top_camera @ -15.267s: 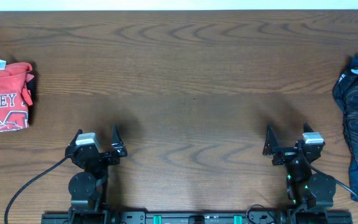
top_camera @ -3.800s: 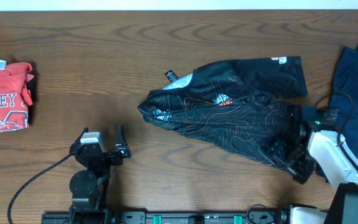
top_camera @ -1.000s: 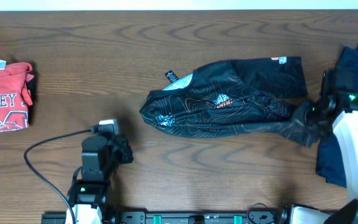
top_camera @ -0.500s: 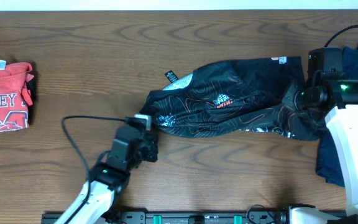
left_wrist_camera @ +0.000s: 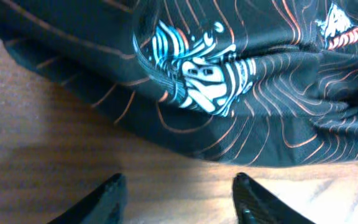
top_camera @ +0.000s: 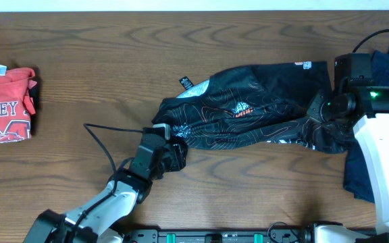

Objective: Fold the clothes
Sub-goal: 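Reach the left gripper to the jersey's left edge and grasp it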

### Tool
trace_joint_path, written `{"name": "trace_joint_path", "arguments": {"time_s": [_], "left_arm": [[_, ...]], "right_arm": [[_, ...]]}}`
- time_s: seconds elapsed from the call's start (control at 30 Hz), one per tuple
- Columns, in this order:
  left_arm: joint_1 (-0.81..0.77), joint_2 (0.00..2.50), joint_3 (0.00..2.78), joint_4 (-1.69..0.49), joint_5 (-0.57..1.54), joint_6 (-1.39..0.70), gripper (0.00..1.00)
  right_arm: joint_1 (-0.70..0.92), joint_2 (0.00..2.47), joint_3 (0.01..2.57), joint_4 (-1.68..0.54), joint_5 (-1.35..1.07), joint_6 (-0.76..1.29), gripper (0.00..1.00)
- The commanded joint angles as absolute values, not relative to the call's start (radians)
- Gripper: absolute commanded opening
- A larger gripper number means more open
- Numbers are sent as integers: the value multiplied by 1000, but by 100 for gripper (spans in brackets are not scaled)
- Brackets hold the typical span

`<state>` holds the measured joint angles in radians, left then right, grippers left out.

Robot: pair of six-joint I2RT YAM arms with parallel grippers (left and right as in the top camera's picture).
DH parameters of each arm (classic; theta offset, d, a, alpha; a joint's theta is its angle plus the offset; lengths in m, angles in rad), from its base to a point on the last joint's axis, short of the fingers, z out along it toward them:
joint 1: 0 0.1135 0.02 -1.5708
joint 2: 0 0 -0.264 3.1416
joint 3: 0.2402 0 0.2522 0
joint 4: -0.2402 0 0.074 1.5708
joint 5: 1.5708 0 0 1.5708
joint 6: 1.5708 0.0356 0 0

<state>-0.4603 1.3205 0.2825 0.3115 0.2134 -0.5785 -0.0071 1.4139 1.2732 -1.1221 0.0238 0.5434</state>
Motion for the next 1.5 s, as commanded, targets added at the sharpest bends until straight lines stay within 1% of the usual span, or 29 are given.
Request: {"name": "trace_joint_path", "arguments": {"time_s": [0.0, 0.1, 0.13, 0.2, 0.37, 0.53, 0.6, 0.67, 0.7, 0.73, 0.77, 0.8, 1.0, 1.17, 1.37, 1.47], "left_arm": [[-463, 1350, 292, 329, 218, -627, 56], [-463, 1360, 292, 373, 178, -641, 57], [-463, 1363, 292, 387, 163, -652, 56], [-463, 1370, 293, 420, 160, -653, 47], [-463, 1402, 294, 438, 110, -687, 46], [-463, 1451, 294, 475, 110, -705, 46], [-463, 1465, 294, 490, 108, -710, 42], [-463, 1477, 294, 514, 107, -709, 41], [-462, 1478, 294, 524, 105, -709, 34], [-461, 1477, 294, 534, 102, -709, 19], [-461, 1477, 294, 545, 96, -710, 10], [-461, 1477, 295, 553, 95, -710, 6], [-461, 1473, 321, 571, 39, -703, 6], [-462, 1420, 392, 556, 46, -632, 6], [-461, 1248, 520, 367, 51, -512, 6], [-461, 1151, 606, 207, 27, -426, 6]], "right_arm": [[1, 1419, 1293, -1121, 42, 533, 1], [1, 1419, 1293, -1122, 42, 533, 1], [1, 1419, 1293, -1123, 42, 533, 1], [1, 1419, 1293, -1126, 42, 529, 1], [1, 1419, 1293, -1137, 42, 526, 1], [1, 1419, 1293, -1144, 42, 522, 1], [1, 1419, 1293, -1147, 42, 521, 1], [1, 1419, 1293, -1149, 42, 518, 1], [1, 1419, 1293, -1151, 42, 518, 1], [1, 1419, 1293, -1153, 42, 518, 1], [1, 1419, 1293, -1156, 42, 518, 1], [1, 1419, 1293, -1158, 42, 518, 1], [1, 1419, 1293, -1171, 53, 514, 1], [1, 1418, 1295, -1171, 72, 507, 1], [1, 1417, 1299, -1169, 114, 507, 1], [1, 1417, 1314, -1168, 157, 506, 1]]}}
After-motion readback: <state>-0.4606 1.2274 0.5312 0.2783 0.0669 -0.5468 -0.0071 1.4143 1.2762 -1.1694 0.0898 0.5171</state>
